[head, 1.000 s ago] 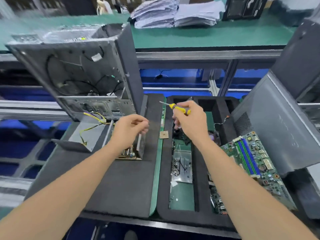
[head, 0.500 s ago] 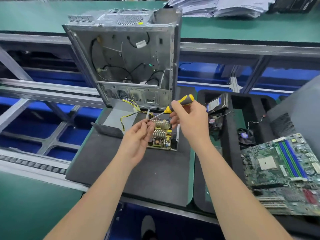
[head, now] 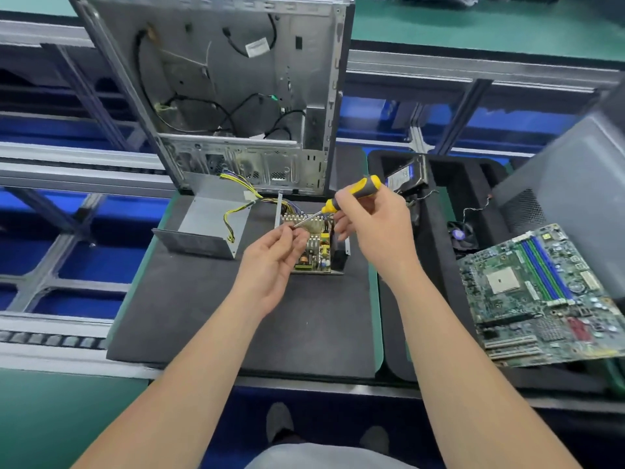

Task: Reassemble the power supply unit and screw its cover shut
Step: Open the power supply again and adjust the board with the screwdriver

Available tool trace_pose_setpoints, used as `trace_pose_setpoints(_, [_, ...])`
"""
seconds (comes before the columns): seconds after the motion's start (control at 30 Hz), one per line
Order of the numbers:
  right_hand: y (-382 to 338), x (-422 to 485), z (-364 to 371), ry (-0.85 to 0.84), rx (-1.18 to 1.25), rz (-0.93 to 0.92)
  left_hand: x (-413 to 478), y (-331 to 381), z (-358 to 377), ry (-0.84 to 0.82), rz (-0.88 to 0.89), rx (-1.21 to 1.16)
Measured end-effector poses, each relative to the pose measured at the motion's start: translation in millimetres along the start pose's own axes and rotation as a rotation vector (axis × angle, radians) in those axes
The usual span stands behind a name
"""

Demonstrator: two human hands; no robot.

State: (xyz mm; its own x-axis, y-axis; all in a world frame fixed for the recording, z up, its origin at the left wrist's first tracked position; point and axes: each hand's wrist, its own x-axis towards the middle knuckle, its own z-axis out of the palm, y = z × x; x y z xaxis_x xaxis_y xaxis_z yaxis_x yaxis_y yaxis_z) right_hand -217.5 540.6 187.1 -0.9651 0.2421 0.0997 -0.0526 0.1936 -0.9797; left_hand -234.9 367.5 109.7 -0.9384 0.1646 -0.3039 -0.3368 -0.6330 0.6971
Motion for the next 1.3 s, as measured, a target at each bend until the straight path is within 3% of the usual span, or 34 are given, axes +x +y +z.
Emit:
trace_pose_setpoints(0.3, [-3.2, 0.4, -5.4, 0.078, -0.03, 0.012, 4.1, -17.8, -5.2, -0.034, -0.019, 0.125])
trace_pose_setpoints(0.4, [-3.5, 4.5, -9.1, 0.051, -0.114, -0.011, 1.7, -24.7, -6.7, -0.046, 0.026, 0.3])
trace_pose_setpoints(0.6, [2.6, -0.3, -12.0, 0.016, -0.214, -0.106, 6.1, -29.7, -12.7, -0.01, 0.265, 0.913])
trace_pose_setpoints(0.83, [27.3, -8.8, -11.7, -0.116, -0.447, -0.171, 11.3, -40.5, -22.8, -0.124, 0.547, 1.496])
trace_pose_setpoints(1.1, [46.3, -16.1, -6.8, -0.166, -0.517, -0.2, 17.7, -57.4, -30.6, -0.121, 0.805, 1.74])
trace_pose_setpoints(1.3, [53.1, -20.6, -5.6, -0.134, -0.514, -0.2, 21.6, -66.3, -33.2, -0.069, 0.987, 1.763])
